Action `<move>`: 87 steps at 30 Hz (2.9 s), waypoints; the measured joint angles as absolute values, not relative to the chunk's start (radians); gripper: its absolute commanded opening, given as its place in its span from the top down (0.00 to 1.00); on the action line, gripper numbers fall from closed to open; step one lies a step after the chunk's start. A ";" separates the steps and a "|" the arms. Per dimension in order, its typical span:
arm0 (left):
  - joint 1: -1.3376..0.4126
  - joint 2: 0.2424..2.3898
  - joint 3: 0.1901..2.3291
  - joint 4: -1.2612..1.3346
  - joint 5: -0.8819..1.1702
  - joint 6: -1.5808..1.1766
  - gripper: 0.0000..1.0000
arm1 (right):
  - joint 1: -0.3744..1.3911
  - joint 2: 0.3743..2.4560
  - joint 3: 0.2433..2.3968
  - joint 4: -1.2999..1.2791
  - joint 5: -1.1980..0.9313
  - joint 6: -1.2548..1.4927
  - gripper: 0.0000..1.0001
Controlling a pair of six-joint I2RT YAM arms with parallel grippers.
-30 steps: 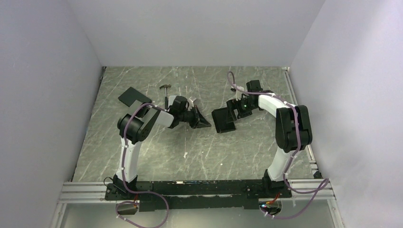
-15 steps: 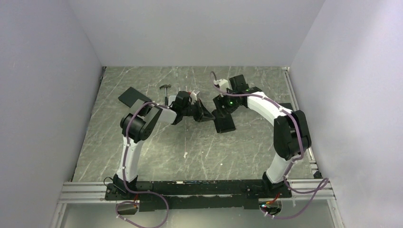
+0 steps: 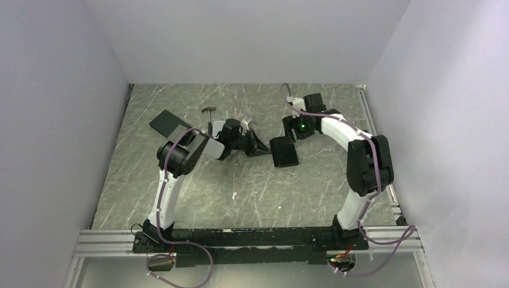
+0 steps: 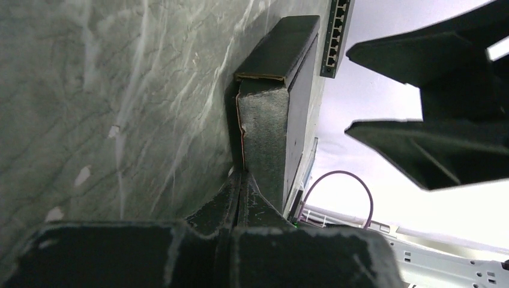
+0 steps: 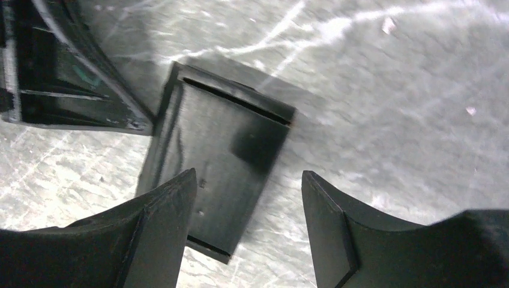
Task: Fold the paper box
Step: Close the paper box at the center of the board.
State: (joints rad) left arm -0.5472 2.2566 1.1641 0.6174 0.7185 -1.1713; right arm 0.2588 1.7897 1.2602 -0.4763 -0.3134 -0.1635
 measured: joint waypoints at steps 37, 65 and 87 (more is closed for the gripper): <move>-0.544 2.235 1.239 0.487 0.707 -1.111 1.00 | 0.104 1.902 1.203 -0.455 -0.589 -0.040 0.50; -0.549 2.337 1.244 0.699 0.775 -1.286 0.78 | 0.131 1.924 1.219 -0.469 -0.579 -0.041 0.62; -0.551 2.352 1.253 0.714 0.772 -1.297 0.64 | 0.154 1.932 1.239 -0.472 -0.561 -0.049 0.63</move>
